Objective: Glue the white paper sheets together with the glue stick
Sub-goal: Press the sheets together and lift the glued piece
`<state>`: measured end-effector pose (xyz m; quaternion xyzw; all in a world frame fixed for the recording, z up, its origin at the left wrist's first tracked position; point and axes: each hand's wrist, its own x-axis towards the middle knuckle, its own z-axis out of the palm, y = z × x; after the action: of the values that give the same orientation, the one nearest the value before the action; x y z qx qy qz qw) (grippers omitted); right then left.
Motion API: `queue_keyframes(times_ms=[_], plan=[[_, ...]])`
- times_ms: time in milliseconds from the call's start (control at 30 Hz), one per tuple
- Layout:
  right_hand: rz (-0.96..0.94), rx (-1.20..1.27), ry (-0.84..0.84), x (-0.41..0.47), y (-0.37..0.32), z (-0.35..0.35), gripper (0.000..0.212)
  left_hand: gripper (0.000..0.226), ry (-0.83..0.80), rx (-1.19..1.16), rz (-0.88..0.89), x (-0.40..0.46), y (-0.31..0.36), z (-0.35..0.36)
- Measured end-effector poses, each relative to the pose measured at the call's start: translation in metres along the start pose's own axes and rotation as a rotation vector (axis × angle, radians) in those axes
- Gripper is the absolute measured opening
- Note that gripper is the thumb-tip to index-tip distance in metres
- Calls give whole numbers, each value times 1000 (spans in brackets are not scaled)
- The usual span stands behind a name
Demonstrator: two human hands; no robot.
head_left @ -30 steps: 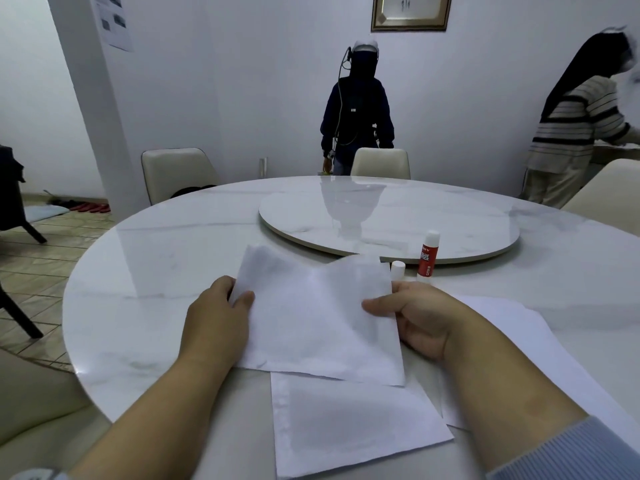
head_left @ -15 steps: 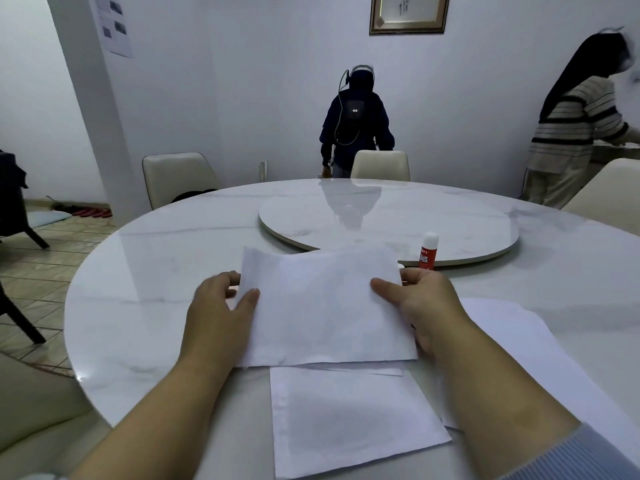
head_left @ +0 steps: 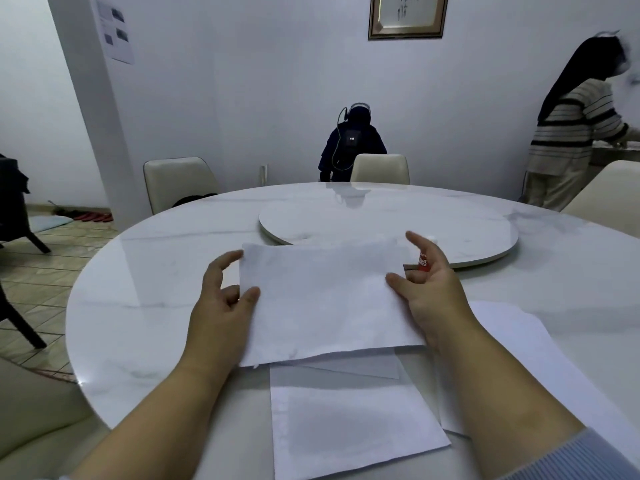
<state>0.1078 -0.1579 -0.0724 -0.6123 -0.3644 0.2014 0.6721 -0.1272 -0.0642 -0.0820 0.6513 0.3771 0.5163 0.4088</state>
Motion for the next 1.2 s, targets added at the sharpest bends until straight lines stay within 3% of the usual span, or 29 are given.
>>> queue_keyframes(times_ms=[200, 367, 467, 567, 667, 833, 933, 1033, 1200], plan=[[98, 115, -7, -2, -7, -2, 64, 30, 28, -75, -64, 1, -1, -3], [136, 140, -39, -4, -10, 0, 65, 36, 104, -87, -107, 4, -3, -4], [105, 88, -159, -10, -16, 0, 71, 36, 110, -82, -110, 6, -5, -5], [7, -11, -269, -17, -33, -3, 74, 20, 139, -134, -129, 6, -6, -5], [-120, 88, -110, -15, -60, -16, 39, 25, 136, -317, -153, 8, -4, -4], [-160, 394, 270, 11, -104, -65, 21, 24, -102, -3, -70, 4, -4, 5], [-94, 331, 473, 36, -102, -92, 26, 18, -279, 237, -18, 2, -8, 8], [29, 245, 553, 63, -77, -106, 36, 5, -426, 439, 58, 2, -12, 11], [289, -16, 544, 89, -18, -111, 50, 38, -487, 618, 121, 4, -14, 13]])
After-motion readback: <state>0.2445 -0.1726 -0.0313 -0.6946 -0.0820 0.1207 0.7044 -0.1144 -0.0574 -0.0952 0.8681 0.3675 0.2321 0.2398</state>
